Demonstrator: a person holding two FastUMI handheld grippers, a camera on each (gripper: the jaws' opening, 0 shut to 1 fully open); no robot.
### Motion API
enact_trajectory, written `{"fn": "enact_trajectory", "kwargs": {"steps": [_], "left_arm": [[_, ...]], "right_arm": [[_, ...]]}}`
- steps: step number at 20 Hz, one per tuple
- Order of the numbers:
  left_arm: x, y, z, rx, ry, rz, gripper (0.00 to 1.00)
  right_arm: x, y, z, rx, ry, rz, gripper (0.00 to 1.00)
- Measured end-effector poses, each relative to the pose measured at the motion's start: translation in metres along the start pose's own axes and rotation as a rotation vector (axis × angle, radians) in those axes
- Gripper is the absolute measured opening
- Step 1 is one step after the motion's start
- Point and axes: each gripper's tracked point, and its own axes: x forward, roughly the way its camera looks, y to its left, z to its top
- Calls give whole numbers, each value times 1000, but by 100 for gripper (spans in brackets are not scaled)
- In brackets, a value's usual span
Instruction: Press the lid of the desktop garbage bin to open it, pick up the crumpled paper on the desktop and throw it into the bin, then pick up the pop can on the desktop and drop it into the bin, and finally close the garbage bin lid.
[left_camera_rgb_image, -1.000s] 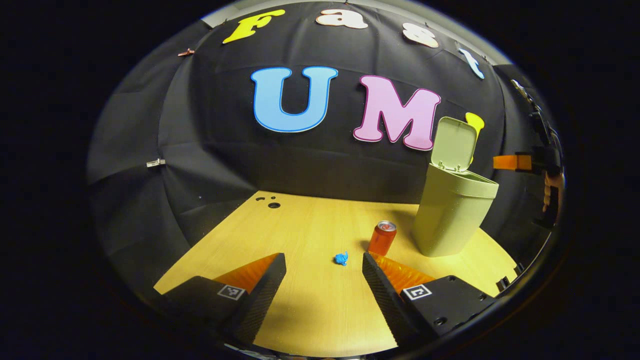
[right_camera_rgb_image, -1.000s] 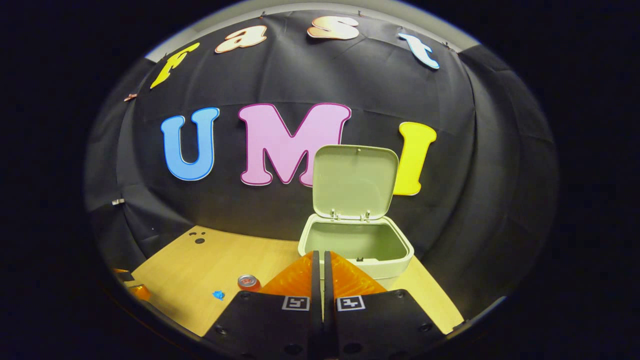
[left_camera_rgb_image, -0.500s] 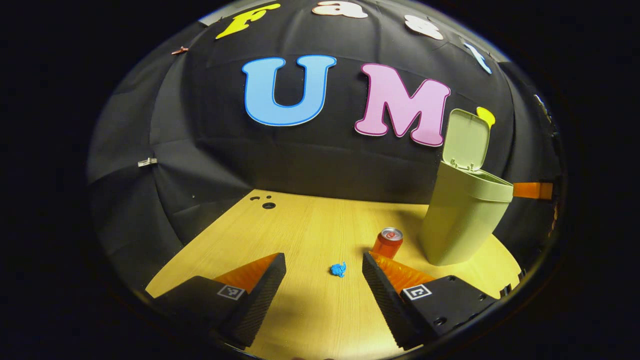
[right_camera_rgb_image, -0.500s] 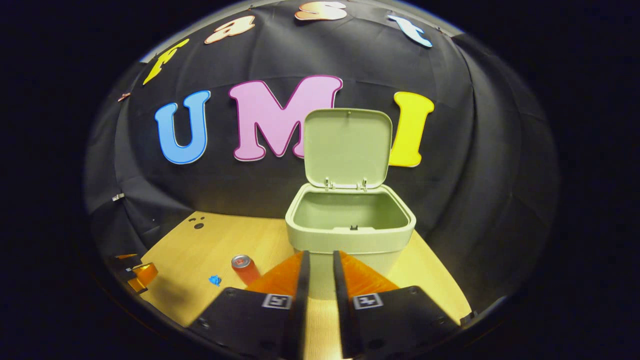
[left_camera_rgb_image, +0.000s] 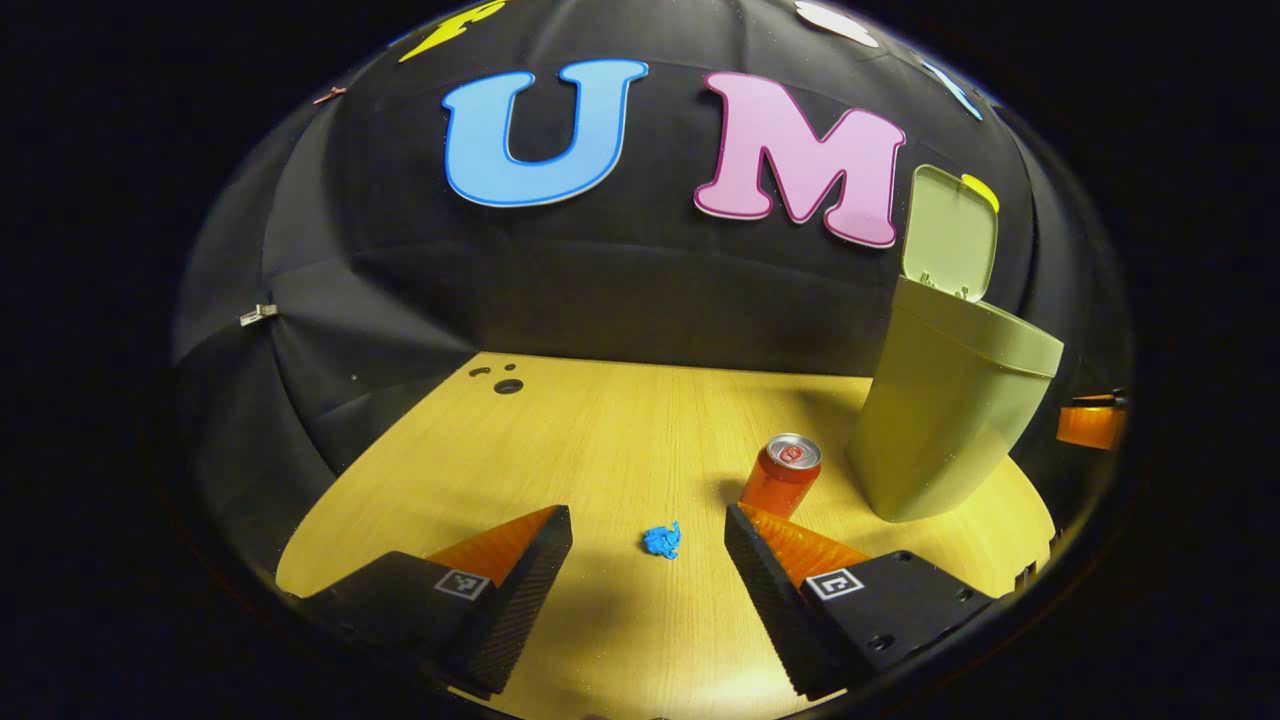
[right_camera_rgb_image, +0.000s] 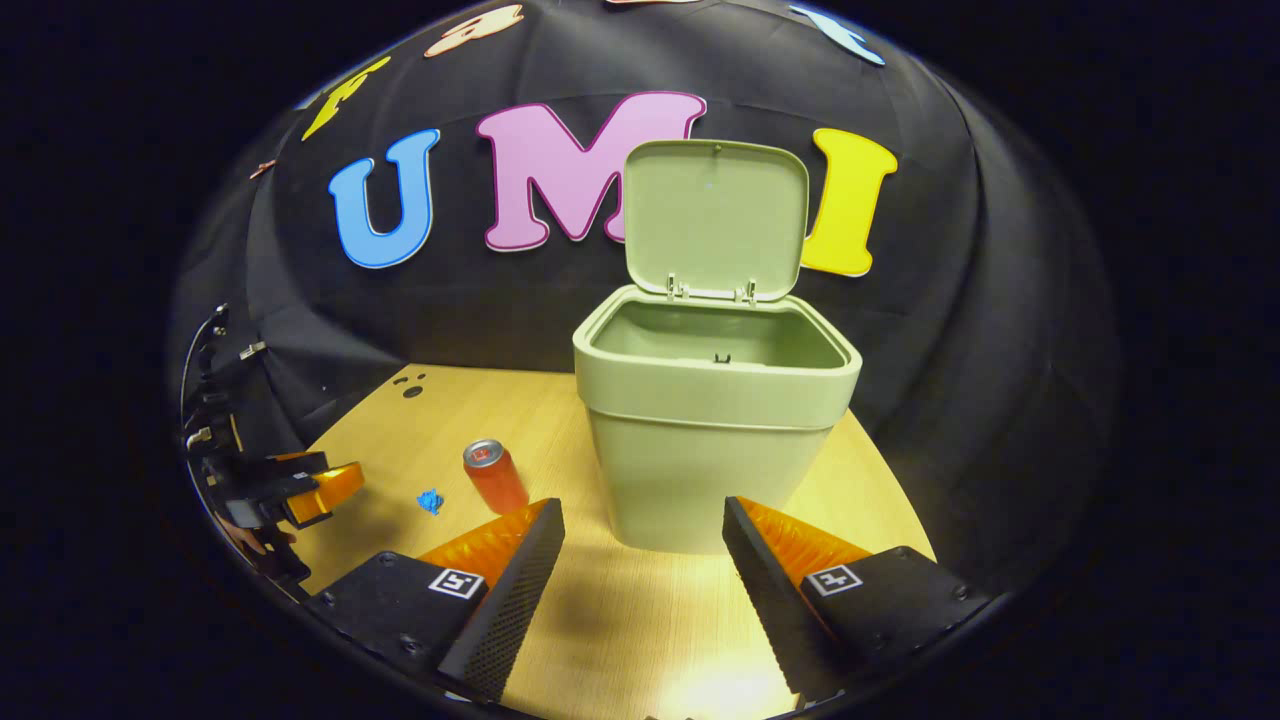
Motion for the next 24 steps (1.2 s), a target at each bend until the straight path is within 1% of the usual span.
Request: {"fn": "enact_trajectory", "kwargs": {"steps": [2,3,6,9,11,18,19,20,23,24], "left_arm": [[21,-5,-11,-3,30,-9,99],[30,-6,-17,-15,49,-14,100],[62,-4,-37,-59,102,-5,99],[88,2,-51,-51,141,16,99],[99,3,-60,-45,161,20,98],[119,-3,-88,41,211,36,97],[120,-2,-90,50,218,42,100],[121,-3,-94,53,225,43,96],[124,-5,-96,49,227,39,96],[124,-6,-98,53,231,35,94]], "right_arm": [[0,2,-11,-8,30,11,100],[0,5,-17,-13,44,18,100],[2,10,-31,-29,87,39,100],[0,17,-42,-50,118,70,100],[-1,15,-47,-61,134,73,100],[-1,12,-62,-60,180,77,99],[-1,14,-64,-65,185,84,99],[-1,15,-65,-70,187,91,99],[-1,16,-67,-80,186,99,100],[0,16,-68,-76,189,100,100]]}}
